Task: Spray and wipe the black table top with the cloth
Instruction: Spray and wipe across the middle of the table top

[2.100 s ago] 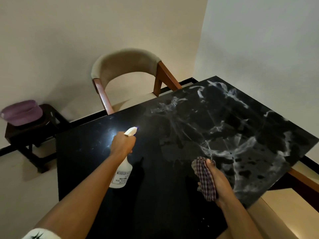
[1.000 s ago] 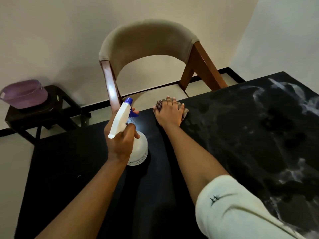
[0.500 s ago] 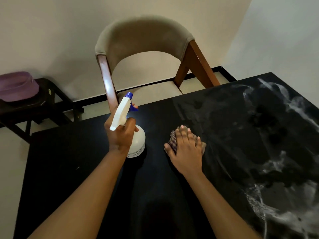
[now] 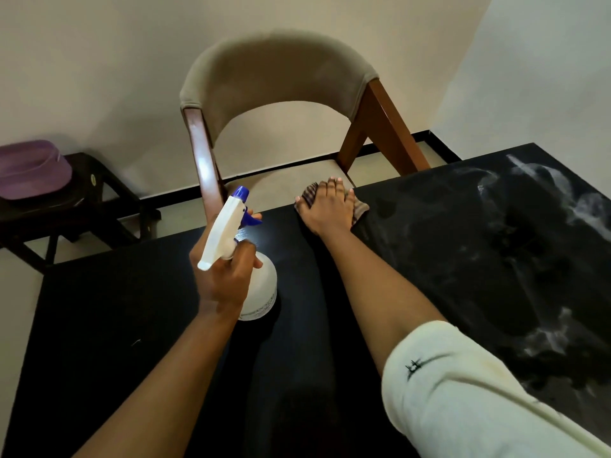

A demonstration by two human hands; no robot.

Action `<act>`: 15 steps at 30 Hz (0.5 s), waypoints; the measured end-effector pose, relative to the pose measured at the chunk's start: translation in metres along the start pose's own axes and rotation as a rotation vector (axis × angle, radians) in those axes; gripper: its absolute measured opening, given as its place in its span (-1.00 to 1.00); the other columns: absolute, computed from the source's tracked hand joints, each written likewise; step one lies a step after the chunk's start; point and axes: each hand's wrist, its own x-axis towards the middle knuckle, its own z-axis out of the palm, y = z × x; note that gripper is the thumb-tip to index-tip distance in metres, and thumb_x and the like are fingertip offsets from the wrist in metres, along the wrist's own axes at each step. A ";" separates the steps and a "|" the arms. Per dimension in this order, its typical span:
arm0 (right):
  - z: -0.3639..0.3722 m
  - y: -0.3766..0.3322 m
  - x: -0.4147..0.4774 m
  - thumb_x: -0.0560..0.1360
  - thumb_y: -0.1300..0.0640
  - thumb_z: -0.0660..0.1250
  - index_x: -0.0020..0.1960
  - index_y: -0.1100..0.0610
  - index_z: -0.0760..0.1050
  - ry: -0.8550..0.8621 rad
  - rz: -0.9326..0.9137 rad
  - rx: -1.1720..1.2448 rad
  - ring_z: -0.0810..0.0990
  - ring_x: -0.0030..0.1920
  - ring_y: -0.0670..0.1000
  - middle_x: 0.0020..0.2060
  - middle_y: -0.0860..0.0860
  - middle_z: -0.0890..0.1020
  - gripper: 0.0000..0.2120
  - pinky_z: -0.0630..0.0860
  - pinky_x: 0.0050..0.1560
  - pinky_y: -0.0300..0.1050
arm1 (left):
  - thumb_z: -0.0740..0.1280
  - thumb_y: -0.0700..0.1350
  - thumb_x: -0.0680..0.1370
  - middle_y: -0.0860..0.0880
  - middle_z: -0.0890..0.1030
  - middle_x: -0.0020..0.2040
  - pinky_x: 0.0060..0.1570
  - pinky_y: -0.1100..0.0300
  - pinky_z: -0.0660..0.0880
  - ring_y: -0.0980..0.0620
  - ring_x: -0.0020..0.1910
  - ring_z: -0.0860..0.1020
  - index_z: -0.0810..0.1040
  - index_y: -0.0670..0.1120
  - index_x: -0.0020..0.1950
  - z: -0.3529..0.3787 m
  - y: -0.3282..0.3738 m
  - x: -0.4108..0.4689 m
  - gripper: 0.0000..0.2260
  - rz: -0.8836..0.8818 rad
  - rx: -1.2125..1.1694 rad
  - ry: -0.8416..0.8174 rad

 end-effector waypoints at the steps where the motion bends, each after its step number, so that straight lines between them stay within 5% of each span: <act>1: -0.001 -0.001 0.003 0.56 -0.29 0.03 0.54 0.23 0.08 -0.001 0.007 0.000 -0.01 0.54 0.16 0.53 0.19 0.10 -0.24 -0.13 0.48 0.15 | 0.31 -0.22 0.42 0.05 0.48 -0.14 -0.30 0.62 0.41 0.50 -0.11 0.51 0.43 -0.21 0.20 0.000 -0.002 0.000 -0.65 -0.003 -0.001 -0.006; 15: -0.008 0.044 -0.184 0.52 -0.39 -0.03 0.56 0.22 -0.11 -0.009 0.124 0.067 -0.03 0.55 0.13 0.55 0.18 0.00 -0.12 -0.04 0.52 0.08 | 0.28 -0.19 0.37 -0.25 0.56 -0.11 -0.26 0.57 0.45 0.37 -0.17 0.57 0.48 -0.39 0.17 -0.007 0.007 0.004 -0.57 -0.001 -0.035 -0.062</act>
